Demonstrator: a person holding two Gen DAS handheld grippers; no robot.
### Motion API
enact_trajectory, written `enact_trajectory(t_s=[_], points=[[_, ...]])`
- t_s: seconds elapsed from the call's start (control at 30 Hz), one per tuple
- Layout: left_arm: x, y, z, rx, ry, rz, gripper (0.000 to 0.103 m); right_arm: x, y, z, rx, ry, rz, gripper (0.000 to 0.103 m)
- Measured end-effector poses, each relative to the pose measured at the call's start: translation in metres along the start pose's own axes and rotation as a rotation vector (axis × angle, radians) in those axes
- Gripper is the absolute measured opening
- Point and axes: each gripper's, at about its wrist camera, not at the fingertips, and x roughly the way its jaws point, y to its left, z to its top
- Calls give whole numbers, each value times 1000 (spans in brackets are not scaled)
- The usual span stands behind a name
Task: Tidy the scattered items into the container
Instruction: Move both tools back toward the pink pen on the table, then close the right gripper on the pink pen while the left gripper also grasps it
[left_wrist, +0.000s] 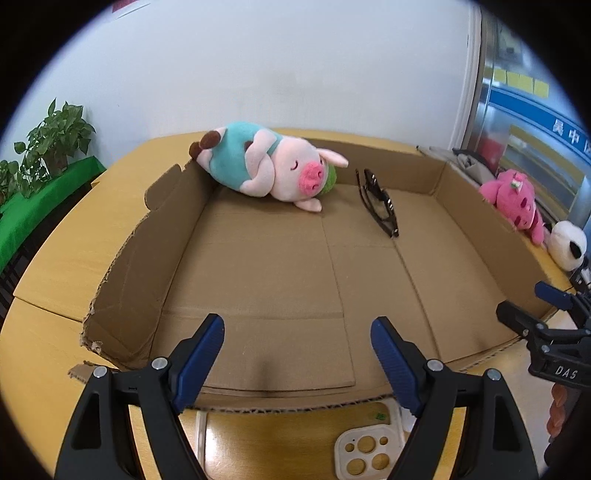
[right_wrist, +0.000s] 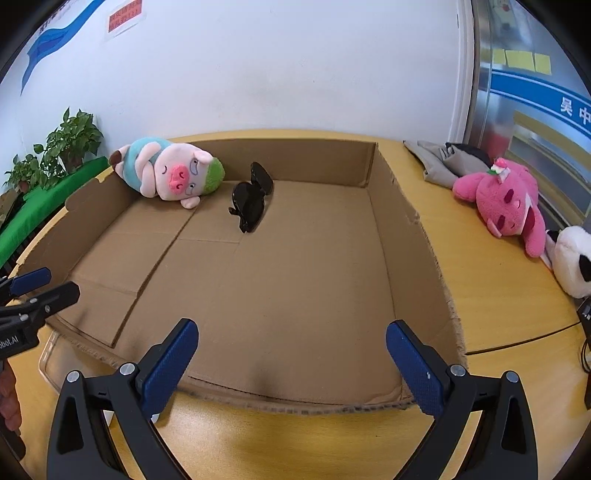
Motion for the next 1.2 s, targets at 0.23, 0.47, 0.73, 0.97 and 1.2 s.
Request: enact_trajectory(t_s=[0.23,0.47,0.73,0.97,1.2], points=[[-37,0,-11,-23,-29,-77,81,-45,4,-5,-53,-66,92,103],[-64,-10,-54,-20,26,-128,82,-79,12,-73,-169,66,267,103],[-57,-48,-96,-42,182,-220,81,-84,26,-141,-264,217,259,89],[-48,-68,-115,-87,265,-259,81,-91,37,-158,-275,248,260,53],[-36,-70,-119,-133,299,-230,80,-107,49,-166,-223,235,247,16]])
